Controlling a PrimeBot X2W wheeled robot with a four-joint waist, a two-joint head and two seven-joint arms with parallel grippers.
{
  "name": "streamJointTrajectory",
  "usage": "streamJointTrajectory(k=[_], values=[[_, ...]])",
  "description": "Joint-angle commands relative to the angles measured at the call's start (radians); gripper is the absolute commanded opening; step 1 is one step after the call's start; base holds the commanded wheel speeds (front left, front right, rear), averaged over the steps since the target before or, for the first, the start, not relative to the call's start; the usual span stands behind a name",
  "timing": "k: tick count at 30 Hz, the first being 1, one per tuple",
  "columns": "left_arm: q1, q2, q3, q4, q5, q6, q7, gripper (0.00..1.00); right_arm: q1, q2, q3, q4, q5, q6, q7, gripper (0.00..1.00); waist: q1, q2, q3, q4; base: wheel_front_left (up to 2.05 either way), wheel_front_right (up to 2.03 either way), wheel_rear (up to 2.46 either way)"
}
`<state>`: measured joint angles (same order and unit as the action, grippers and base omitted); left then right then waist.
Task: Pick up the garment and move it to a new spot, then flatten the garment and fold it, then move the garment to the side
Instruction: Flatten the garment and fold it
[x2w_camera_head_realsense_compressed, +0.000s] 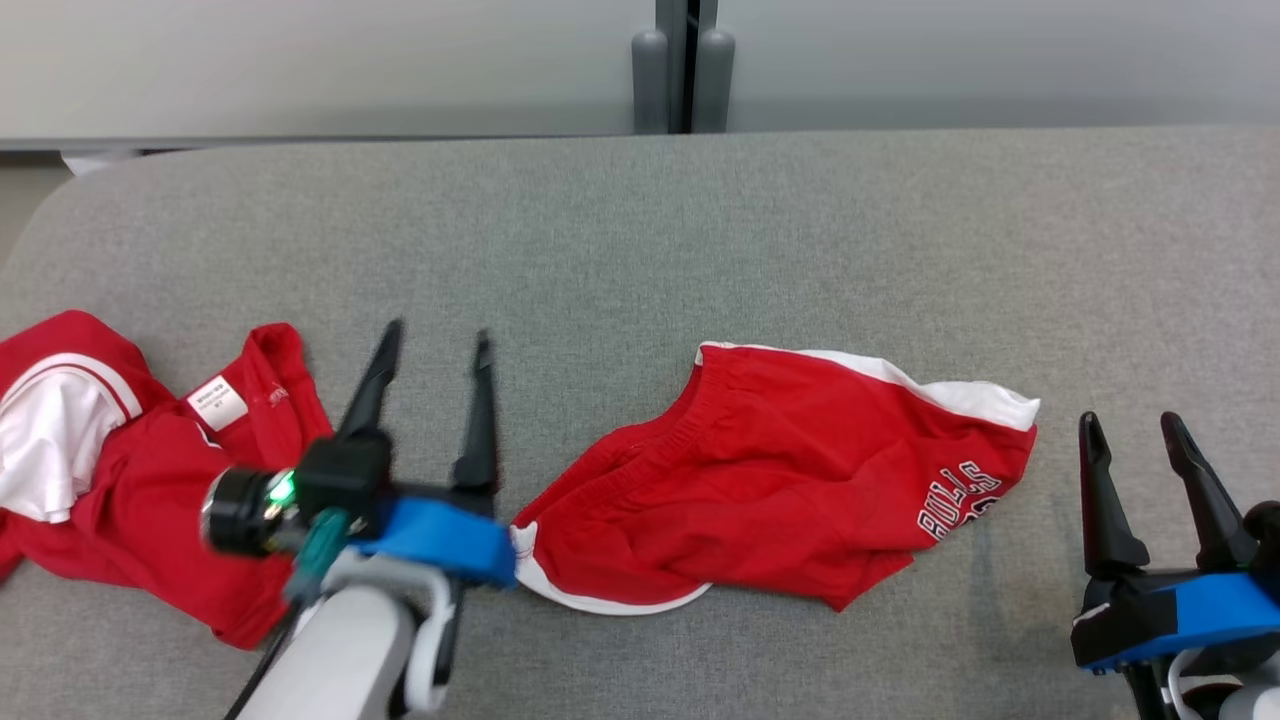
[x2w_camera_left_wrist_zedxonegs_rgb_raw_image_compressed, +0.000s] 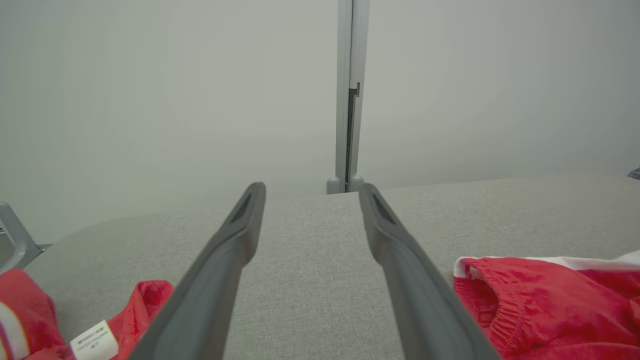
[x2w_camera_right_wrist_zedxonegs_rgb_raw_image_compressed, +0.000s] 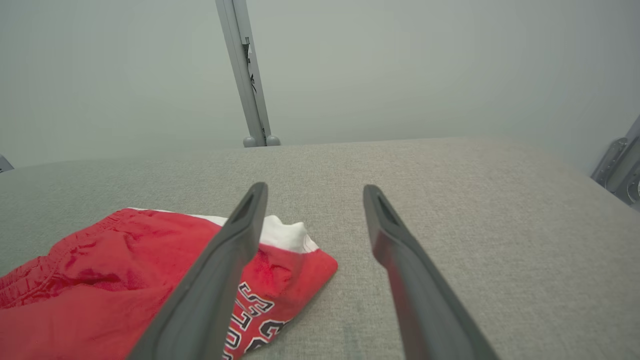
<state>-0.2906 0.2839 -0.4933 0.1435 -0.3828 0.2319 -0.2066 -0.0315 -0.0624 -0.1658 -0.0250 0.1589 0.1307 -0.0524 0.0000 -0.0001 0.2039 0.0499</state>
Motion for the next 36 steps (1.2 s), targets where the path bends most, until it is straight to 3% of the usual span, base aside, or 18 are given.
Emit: streamJointTrajectory(k=[1,5,10,19,20,21,22,25,29,36], values=[[-0.048,-0.018,-0.019,0.002,0.008,-0.016,0.017,1.0,-0.016,-0.003,0.001,-0.009,-0.006,0.0,0.006,1.0,0.0,0.0001,0.018,0.008,0.0,0.0,0.0],[-0.163,-0.092,-0.105,0.069,0.0,-0.093,0.098,1.0,-0.037,-0.004,0.015,-0.02,-0.008,0.0,0.013,1.0,0.0,0.0001,0.056,-0.003,0.0,0.0,0.0],[-0.269,-0.178,-0.171,0.258,-0.051,-0.188,0.191,1.0,-0.058,-0.006,0.038,-0.009,-0.001,0.0,0.012,1.0,0.0,0.0001,0.088,-0.036,0.0,0.0,0.0],[-0.333,-0.229,-0.234,0.533,-0.174,-0.302,0.269,1.0,-0.068,-0.006,0.045,0.028,0.021,0.0,-0.009,1.0,0.0,0.0001,0.105,-0.076,0.0,0.0,0.0],[-0.335,-0.229,-0.244,0.549,-0.184,-0.311,0.276,0.87,-0.07,-0.006,0.044,0.031,0.023,0.0,-0.01,1.0,0.0,0.0001,0.106,-0.077,0.0,0.0,0.0],[-0.342,-0.23,-0.256,0.563,-0.187,-0.317,0.281,0.29,-0.072,-0.006,0.043,0.035,0.023,0.0,-0.012,1.0,0.0,0.0001,0.106,-0.077,0.0,0.0,0.0],[-0.344,-0.231,-0.267,0.576,-0.196,-0.323,0.284,0.0,-0.073,-0.006,0.042,0.039,0.022,0.0,-0.013,1.0,0.0,0.0001,0.106,-0.078,0.0,0.0,0.0],[-0.349,-0.233,-0.297,0.593,-0.203,-0.329,0.258,0.0,-0.074,-0.005,0.038,0.047,0.025,0.0,-0.017,1.0,0.0,0.0001,0.102,-0.076,0.0,0.0,0.0],[-0.32,-0.232,-0.328,0.598,-0.175,-0.304,0.187,0.0,-0.065,-0.004,0.034,0.06,0.027,0.0,-0.022,1.0,0.0,0.0001,0.085,-0.067,0.0,0.0,0.0],[-0.189,-0.134,-0.358,0.506,-0.107,-0.19,0.119,0.0,-0.032,0.0,0.019,0.089,0.029,0.0,-0.028,1.0,0.0,0.0001,0.039,-0.043,0.0,0.0,0.0]])
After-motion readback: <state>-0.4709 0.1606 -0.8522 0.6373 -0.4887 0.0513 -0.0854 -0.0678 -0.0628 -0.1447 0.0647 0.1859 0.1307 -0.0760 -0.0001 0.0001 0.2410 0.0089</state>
